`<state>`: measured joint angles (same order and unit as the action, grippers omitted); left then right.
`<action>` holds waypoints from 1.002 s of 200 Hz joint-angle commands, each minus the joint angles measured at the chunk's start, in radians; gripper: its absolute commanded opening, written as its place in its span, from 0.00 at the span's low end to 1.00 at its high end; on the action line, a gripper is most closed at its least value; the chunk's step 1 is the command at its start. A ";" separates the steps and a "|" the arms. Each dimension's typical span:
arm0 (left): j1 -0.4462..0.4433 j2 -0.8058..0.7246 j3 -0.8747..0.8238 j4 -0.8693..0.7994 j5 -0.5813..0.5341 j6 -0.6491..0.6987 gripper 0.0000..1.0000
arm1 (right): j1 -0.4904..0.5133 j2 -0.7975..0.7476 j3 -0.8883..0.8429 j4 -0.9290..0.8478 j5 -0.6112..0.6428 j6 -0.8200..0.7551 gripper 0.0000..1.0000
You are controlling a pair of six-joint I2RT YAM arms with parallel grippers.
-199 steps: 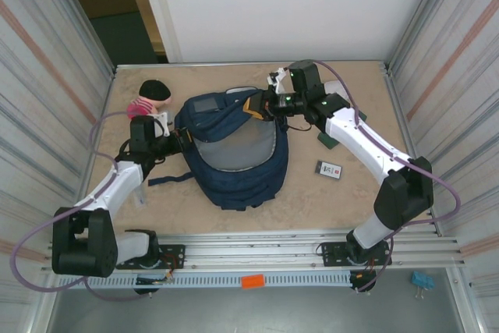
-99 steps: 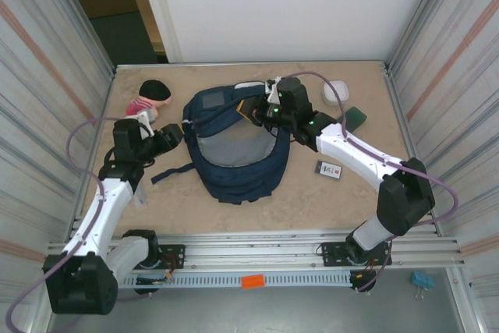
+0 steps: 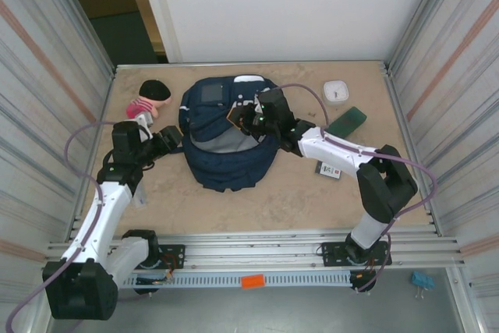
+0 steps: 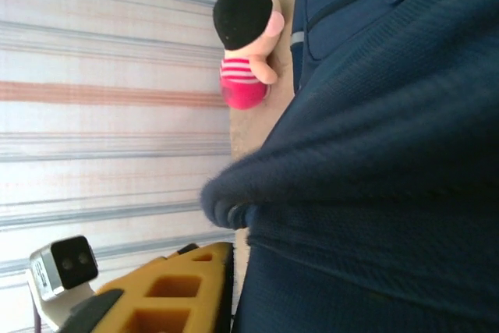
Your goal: Pack the student bag
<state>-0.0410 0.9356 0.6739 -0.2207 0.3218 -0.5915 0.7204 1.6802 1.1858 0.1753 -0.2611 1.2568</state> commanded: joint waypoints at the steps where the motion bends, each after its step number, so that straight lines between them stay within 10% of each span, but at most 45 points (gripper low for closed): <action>1: 0.001 0.017 -0.011 0.005 0.027 -0.025 0.61 | 0.010 -0.021 -0.007 -0.021 0.006 0.015 0.29; 200: -0.028 0.078 0.059 -0.027 0.051 -0.008 0.61 | -0.085 -0.252 0.108 -0.941 0.020 -0.308 0.66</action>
<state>-0.0448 1.0023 0.6823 -0.2298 0.3637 -0.6174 0.6964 1.4937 1.2583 -0.5549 -0.3061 1.0626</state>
